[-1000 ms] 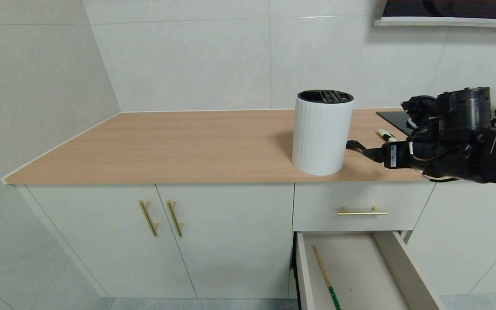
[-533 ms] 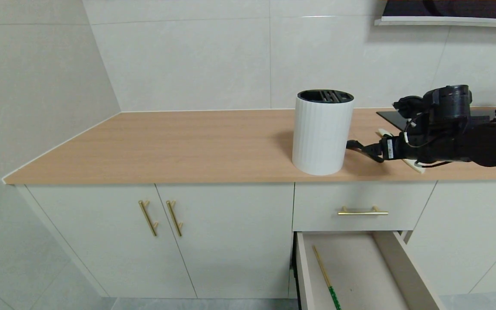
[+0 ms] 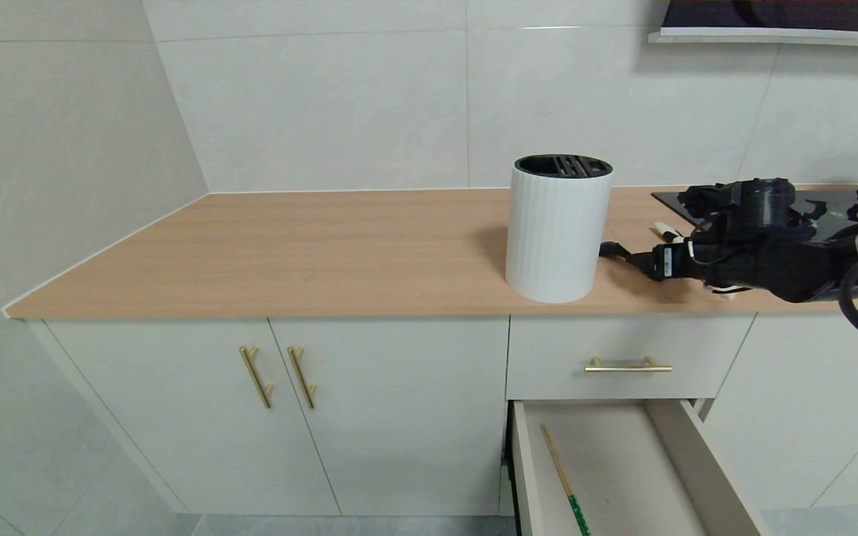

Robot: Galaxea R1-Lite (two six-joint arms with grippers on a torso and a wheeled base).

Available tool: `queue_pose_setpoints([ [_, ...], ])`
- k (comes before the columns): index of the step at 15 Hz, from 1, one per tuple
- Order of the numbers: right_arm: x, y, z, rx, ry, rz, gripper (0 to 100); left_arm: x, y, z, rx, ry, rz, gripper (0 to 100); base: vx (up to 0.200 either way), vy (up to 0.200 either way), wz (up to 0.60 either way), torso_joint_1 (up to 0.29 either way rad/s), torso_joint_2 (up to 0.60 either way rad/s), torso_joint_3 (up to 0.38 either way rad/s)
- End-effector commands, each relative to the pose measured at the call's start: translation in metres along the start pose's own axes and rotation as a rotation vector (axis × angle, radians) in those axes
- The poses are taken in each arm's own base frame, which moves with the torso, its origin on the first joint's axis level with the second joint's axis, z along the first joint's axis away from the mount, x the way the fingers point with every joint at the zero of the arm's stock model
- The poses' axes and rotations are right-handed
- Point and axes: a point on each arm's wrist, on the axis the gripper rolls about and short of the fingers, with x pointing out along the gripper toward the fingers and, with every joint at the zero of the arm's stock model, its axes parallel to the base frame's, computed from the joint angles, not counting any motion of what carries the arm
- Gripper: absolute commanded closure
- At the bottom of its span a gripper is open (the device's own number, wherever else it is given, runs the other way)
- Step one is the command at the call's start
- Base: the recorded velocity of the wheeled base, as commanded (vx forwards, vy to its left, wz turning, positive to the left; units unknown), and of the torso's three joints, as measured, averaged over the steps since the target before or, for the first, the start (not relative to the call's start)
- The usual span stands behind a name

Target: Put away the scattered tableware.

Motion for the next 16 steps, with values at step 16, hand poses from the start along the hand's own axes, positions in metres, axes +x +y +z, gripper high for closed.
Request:
queue_pose_setpoints([
  [16, 0.031, 0.001, -0.019, 0.022, 0.033, -0.004, 0, 0.000, 0.000, 0.000, 0.000, 0.001, 0.001, 0, 0.000, 0.000, 0.00, 0.000, 0.00, 0.000],
])
